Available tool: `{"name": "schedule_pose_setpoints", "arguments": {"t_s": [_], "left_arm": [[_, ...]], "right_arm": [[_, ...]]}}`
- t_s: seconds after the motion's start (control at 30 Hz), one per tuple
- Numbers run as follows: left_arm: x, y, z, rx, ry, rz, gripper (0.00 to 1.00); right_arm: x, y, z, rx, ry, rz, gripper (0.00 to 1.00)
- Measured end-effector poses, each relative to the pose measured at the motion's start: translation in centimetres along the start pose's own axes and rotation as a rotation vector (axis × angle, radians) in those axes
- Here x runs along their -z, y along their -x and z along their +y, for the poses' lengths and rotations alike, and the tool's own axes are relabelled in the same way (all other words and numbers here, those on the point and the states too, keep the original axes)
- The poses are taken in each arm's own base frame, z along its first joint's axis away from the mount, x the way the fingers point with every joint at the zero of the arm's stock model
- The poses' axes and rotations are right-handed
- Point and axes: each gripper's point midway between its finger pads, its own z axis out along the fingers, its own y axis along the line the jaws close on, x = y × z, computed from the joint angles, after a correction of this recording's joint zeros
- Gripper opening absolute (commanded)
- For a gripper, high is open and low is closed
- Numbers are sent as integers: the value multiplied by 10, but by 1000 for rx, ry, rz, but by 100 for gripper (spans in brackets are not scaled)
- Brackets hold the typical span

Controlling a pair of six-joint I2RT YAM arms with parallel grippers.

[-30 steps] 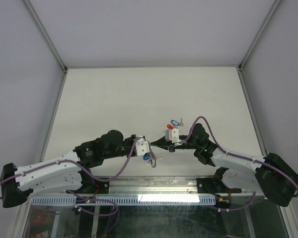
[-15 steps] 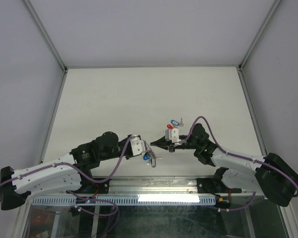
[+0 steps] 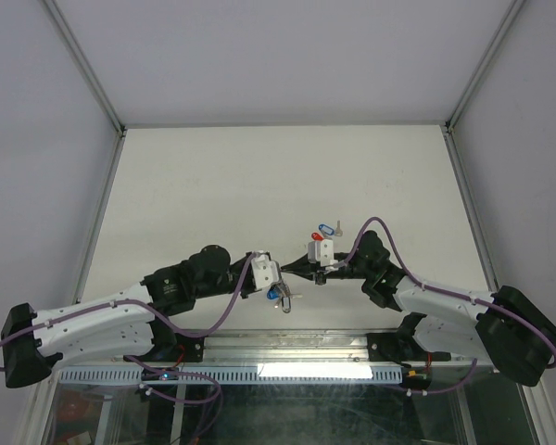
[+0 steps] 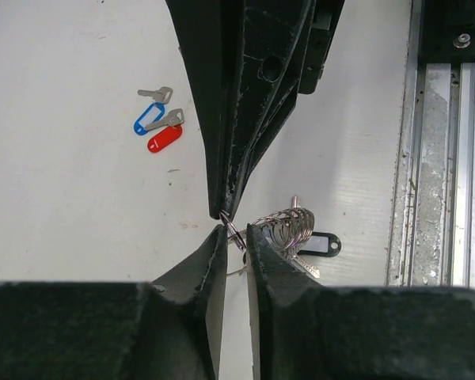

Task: Put the keys on the keyring

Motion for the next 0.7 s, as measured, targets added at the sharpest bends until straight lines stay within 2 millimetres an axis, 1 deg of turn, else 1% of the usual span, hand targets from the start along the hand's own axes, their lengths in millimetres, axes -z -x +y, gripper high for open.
{"name": "schedule_pose_setpoints", "arguments": {"t_s": [0.13,0.33,0.43,0.5,0.6,0.7], "left_arm": [[-3,-2,-1,2,-4,8,0],[-6,-8,-2,-1,-11,29,0],[-7,-11,-2,-15,-17,43,0],[-6,-13,-3,-24,-20,53,0],[-5,-19,-5,-41,-31,79,0],[-4,-22,-5,-52,-36,89,0]], "right_arm": [[0,0,0,0,-2,1,0],[1,-5,1,-13,-1,16,1],[2,-8,3,-22,3,28,17],[2,-9,4,-23,9,31,24],[3,-7,4,-7,12,28,28],[4,-6,5,2,15,31,29]]}}
